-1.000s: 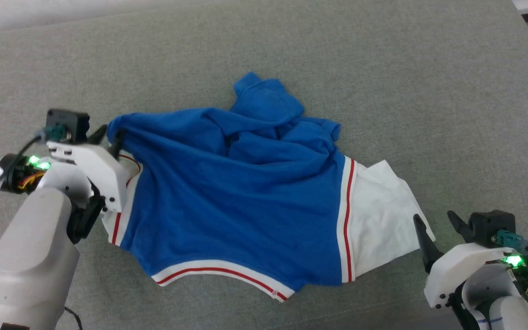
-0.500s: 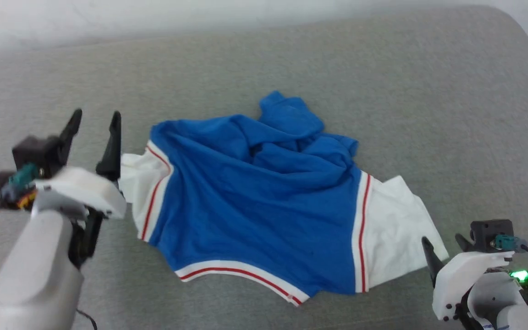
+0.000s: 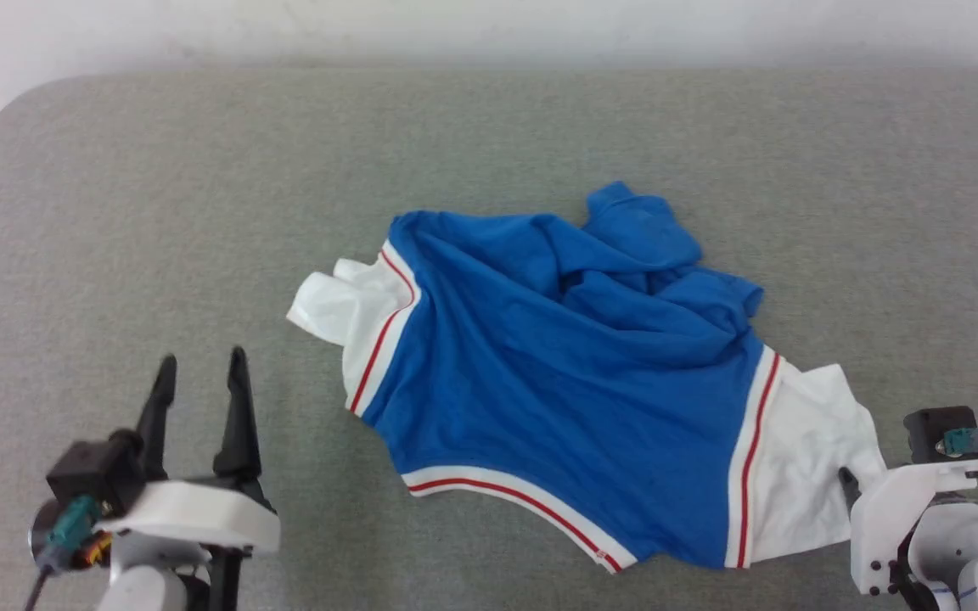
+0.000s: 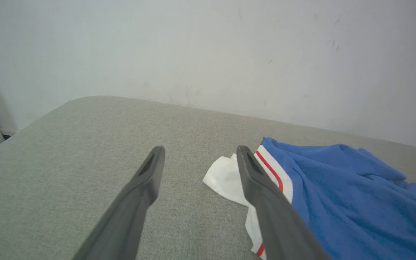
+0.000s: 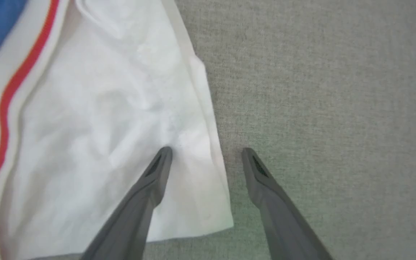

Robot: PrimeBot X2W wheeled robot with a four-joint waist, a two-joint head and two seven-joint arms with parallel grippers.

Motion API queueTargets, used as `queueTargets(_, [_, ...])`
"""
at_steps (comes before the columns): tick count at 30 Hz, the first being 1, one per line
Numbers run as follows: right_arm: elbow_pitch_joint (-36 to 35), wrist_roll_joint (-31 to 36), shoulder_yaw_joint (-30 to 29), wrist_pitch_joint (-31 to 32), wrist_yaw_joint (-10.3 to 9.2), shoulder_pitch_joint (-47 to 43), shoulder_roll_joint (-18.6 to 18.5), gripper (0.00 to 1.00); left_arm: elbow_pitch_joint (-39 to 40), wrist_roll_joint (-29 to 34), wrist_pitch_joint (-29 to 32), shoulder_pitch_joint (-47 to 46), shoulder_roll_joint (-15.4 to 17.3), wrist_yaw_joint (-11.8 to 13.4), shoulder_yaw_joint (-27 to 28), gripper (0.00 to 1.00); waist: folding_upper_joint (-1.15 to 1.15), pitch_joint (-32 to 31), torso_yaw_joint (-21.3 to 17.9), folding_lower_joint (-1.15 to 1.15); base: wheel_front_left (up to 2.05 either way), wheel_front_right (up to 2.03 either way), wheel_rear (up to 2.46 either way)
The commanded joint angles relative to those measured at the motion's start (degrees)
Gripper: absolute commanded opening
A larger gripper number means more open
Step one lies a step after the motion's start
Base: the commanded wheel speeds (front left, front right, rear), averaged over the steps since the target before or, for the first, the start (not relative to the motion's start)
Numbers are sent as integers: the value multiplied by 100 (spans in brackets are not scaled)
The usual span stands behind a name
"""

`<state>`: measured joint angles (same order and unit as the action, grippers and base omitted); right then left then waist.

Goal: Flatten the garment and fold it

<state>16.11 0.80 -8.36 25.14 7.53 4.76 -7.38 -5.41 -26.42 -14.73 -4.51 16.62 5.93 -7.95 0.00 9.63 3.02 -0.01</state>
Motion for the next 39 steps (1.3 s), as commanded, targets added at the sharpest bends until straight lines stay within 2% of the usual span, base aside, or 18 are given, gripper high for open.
queueTargets(1, [107, -33, 59, 31, -4, 43, 32, 87, 23, 62, -26, 36, -32, -5, 24, 100, 0, 90, 131, 1, 0, 0, 0])
queueTargets(2, [167, -49, 82, 10, -4, 62, 14, 33, 18, 74, -26, 89, -79, -32, 37, 100, 0, 98, 150, 1, 0, 0, 0])
queueTargets(3, [189, -52, 54, -66, -4, 99, -13, 0, 7, 87, -26, 125, -117, -57, 52, 100, 0, 107, 165, 1, 0, 0, 0])
queueTargets(7, [193, 59, -169, -211, -4, 281, -270, 0, -92, 146, -26, 157, -194, -154, 126, 100, 0, 88, 165, 1, 0, 0, 0])
queueTargets(11, [138, 148, -254, -58, -4, 383, -746, 0, -242, 189, -26, 117, -209, -256, 107, 100, 0, 19, 108, 1, 0, 0, 0])
queueTargets(17, [218, -104, -343, 186, -4, 465, -1349, 0, -397, 190, -17, 45, -275, -347, 1, 100, 0, -32, 17, 1, 0, 0, 0])
queueTargets(18, [267, -204, -316, 142, -4, 490, -1384, 58, -429, 181, 14, 36, -284, -371, -35, 100, 0, -27, 5, 1, 0, 0, 0])
queueTargets(19, [324, -275, -321, 70, -4, 515, -1398, 100, -464, 173, 59, 20, -291, -400, -79, 100, 0, -22, -4, 1, 0, 0, 0])
queueTargets(22, [412, -340, -264, -259, -4, 547, -1351, 100, -556, 149, 214, -39, -292, -476, -191, 100, 0, -24, -39, 1, 0, 0, 0])
queueTargets(26, [193, -398, -326, -717, -4, 540, -1030, 100, -636, 73, 644, -89, -202, -589, -316, 100, 0, -55, -173, 1, 0, 0, 0])
queueTargets(32, [-815, -522, -238, -1417, -4, 241, -472, 100, -668, 30, 1628, -305, 102, -702, -506, 100, 0, -43, -453, 1, 0, 0, 0])
queueTargets(39, [-1816, -441, 44, -1677, -4, -258, 108, 100, -865, 91, 2684, -746, 505, -709, -631, 100, 0, 148, -838, 1, 0, 0, 0])
